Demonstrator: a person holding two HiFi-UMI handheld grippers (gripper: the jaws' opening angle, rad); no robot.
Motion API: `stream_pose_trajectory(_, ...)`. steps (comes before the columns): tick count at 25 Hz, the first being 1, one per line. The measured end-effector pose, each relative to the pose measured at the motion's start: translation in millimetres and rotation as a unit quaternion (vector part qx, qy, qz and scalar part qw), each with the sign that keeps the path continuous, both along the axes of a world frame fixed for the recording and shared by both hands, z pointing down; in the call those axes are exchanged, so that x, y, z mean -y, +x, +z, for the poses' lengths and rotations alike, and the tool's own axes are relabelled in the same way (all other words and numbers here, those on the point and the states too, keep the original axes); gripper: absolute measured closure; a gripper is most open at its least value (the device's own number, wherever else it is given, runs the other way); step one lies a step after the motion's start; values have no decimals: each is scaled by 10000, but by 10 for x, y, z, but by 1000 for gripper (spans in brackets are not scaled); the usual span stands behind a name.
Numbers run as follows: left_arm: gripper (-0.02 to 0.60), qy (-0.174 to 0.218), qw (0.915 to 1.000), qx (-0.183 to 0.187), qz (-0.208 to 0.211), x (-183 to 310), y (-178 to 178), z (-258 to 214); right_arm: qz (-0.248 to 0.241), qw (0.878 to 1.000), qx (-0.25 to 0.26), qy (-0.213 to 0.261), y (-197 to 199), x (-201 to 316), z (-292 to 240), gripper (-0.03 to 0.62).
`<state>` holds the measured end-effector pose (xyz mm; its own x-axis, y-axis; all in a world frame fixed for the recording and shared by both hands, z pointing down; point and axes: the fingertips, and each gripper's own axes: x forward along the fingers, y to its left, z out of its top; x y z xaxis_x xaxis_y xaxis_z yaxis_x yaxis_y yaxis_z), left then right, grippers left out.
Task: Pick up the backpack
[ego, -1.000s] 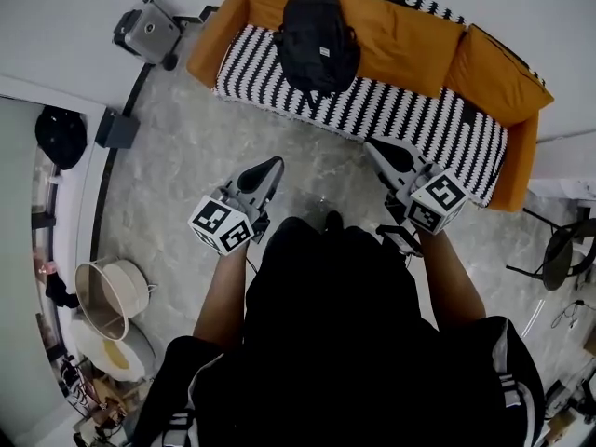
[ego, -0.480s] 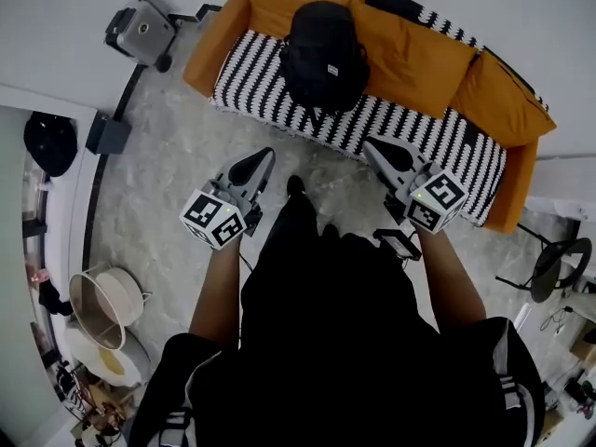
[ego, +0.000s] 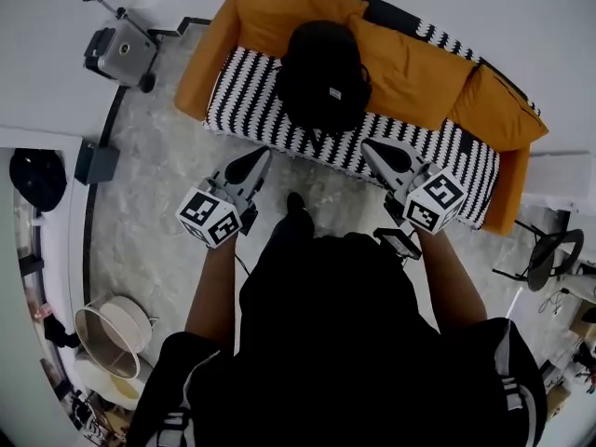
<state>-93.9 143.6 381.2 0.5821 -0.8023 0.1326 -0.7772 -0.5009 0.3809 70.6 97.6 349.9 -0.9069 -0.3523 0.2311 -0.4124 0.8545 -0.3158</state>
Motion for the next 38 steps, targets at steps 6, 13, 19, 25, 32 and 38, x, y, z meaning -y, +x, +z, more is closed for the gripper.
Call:
stream_pose_trajectory(6,560,-32,9998,-31,200,273,-309,104,19,9997,-254,-5,-378,199,58,569)
stream_pose_trajectory(13,560,-48,9989,-171,439,572,-345,194,107,9989,-447,-135,-494,355,139,569)
stream_pose_trajectory(19,560,-179,9980,-229,554,801,-296,316,288,9982,-495,-177,-408,536,193,569)
stream_pose_trajectory(25,560,-354,9969,-173,684,1084,-187,426,232,9988,-291,-315,-396,844,319,569)
stream_pose_trajectory(32,560,-713,9947,-159,730,1448,-159,568,91,9990,-73,-429,-497,1310,364,568)
stream_pose_trajectory(38,558,-918,9940,-216,555,1897,-127,653,11,9977,66,-676,-382,1708,507,568)
